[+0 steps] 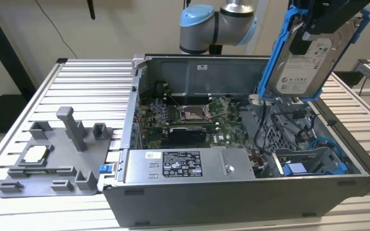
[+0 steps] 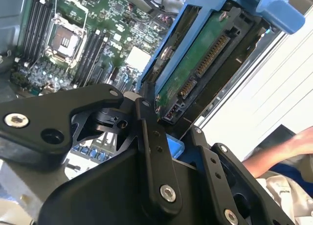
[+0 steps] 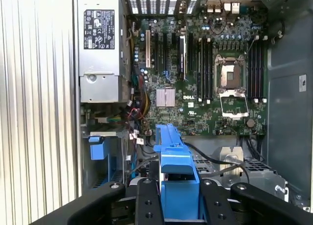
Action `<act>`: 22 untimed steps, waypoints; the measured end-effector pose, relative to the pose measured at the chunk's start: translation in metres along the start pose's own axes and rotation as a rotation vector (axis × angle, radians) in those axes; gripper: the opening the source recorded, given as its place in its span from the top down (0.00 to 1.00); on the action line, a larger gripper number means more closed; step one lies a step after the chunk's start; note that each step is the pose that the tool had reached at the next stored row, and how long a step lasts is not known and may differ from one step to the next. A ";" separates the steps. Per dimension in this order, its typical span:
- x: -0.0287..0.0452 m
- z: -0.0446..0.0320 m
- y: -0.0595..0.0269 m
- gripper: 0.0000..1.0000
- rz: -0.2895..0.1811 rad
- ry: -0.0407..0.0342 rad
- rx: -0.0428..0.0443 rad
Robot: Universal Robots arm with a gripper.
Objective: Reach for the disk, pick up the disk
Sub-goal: 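Pick up the disk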
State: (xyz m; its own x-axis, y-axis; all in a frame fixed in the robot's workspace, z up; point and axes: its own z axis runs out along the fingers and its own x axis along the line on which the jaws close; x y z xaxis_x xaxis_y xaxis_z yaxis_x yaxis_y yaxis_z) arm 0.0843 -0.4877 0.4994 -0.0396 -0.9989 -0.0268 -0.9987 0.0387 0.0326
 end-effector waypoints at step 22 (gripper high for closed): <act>0.0367 0.0027 -0.0015 1.00 0.000 0.0001 0.0000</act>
State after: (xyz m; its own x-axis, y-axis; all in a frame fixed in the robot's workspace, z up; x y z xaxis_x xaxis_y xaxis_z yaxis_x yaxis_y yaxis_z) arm 0.0843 -0.5243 0.4957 -0.0396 -0.9989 -0.0267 -0.9987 0.0387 0.0326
